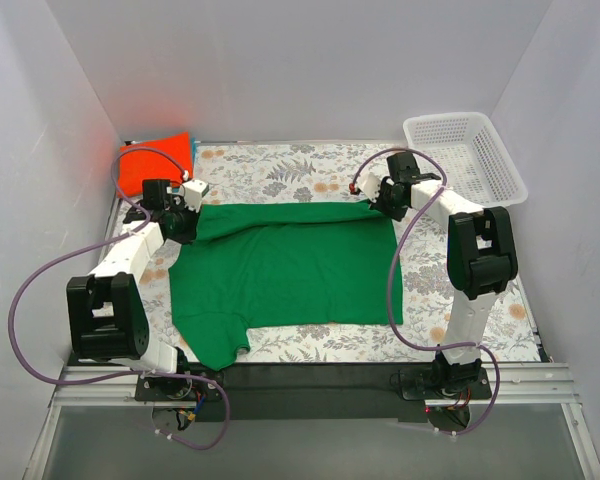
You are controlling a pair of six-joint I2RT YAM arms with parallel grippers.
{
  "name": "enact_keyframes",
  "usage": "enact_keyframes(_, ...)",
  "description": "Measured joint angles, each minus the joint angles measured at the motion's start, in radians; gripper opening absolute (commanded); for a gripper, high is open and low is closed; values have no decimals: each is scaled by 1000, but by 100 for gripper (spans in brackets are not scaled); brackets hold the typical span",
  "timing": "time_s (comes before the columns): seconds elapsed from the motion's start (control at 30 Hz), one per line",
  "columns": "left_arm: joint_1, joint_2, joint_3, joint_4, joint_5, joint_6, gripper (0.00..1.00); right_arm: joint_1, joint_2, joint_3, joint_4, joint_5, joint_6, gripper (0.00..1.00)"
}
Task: Fold and stack the t-shirts
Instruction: Fold the tshirt
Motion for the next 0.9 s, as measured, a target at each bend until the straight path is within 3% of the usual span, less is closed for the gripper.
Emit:
enact_keyframes(0.3, 0, -2, -15, -17, -27, 20, 0, 0, -2, 0, -1, -7, 0, 1)
enact_keyframes(0.57, 11, -2, 125, -39, -33, 37, 0, 0, -55, -11, -9, -21, -2, 1)
enact_keyframes(0.9, 11, -15, 53, -103, -24, 108, 0, 0, -67, -87, -27, -33, -3, 1)
